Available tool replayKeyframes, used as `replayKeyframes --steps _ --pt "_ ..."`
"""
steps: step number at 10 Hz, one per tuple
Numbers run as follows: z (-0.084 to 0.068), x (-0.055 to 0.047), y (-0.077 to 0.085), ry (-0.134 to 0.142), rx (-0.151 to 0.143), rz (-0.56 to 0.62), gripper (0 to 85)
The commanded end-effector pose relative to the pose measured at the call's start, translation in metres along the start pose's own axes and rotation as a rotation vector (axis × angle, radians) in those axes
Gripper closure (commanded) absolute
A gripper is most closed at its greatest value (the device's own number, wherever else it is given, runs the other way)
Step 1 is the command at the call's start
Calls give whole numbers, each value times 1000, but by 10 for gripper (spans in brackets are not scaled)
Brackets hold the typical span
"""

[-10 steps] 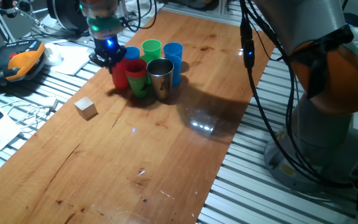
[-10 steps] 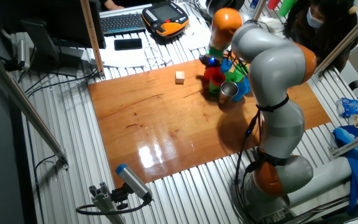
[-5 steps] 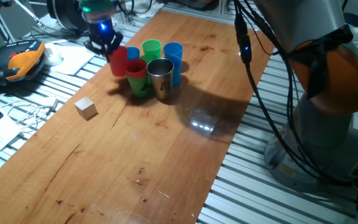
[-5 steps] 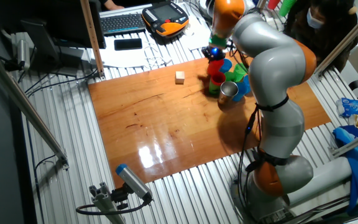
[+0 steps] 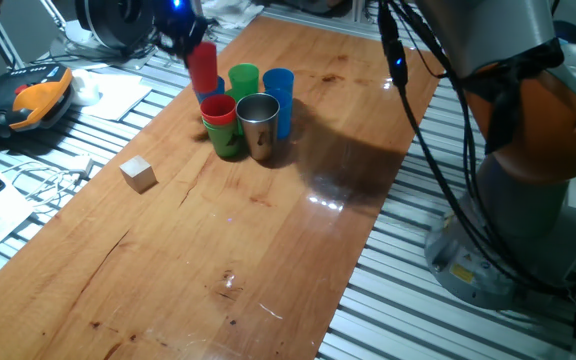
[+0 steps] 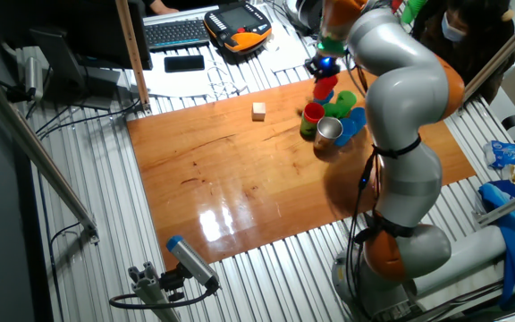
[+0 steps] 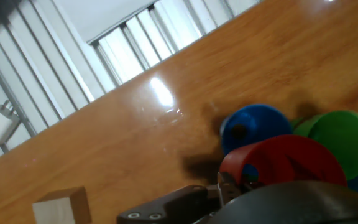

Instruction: Stack the cups

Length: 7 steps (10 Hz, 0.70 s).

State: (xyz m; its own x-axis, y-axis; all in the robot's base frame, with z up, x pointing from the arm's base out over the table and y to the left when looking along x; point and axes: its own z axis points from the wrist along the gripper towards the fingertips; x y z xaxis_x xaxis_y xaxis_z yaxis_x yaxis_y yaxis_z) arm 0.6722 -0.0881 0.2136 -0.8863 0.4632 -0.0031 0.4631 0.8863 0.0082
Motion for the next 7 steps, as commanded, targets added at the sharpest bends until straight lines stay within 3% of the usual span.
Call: replayKeyframes --steps 1,5,7 --pt "-25 -5 -8 -14 3 -11 850" --pt "12 -28 -2 -95 -37 -1 850" --pt "23 -30 -1 -98 -34 -7 850"
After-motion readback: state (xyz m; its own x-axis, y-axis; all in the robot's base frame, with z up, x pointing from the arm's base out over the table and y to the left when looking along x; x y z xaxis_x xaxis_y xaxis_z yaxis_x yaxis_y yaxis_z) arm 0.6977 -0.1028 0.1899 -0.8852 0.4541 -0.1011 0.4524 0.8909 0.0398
